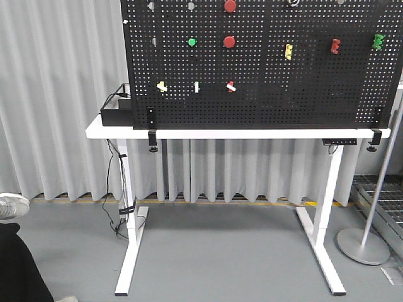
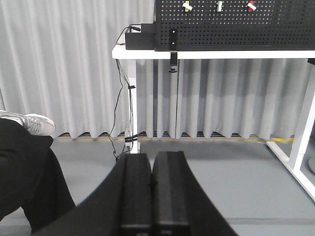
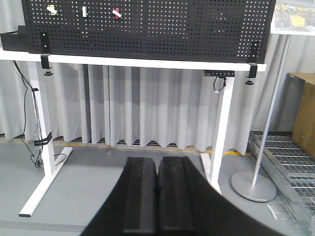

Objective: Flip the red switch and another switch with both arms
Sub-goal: 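Drive the base forward toward the black pegboard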

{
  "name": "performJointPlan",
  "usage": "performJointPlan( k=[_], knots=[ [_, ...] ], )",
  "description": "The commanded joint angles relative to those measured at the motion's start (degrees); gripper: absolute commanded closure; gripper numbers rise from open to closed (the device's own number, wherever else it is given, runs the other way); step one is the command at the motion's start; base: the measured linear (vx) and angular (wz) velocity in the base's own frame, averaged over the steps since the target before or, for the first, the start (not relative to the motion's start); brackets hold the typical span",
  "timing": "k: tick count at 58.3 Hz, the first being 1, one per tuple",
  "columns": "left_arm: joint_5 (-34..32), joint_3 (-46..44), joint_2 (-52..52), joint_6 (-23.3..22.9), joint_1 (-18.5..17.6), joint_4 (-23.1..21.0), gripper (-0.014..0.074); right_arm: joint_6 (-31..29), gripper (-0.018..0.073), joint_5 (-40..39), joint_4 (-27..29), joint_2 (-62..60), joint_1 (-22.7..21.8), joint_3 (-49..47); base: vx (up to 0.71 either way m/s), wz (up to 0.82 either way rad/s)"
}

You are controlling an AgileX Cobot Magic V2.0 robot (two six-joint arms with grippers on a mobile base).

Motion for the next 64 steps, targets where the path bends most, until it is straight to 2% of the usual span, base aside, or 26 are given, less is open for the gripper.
performJointPlan(
  k=[1, 64],
  knots=[
    [-4.62, 1.07, -1.03, -0.05, 0.08, -0.62, 0.0594, -0.31, 0.0566, -4.79, -0.33, -0.55, -0.27, 0.3, 0.0, 0.0],
    [-4.62, 1.07, -1.03, -0.05, 0.08, -0.62, 0.0594, -0.31, 0.0566, -4.83, -0.33, -0.55, 0.29, 0.3, 0.03, -0.01]
  ],
)
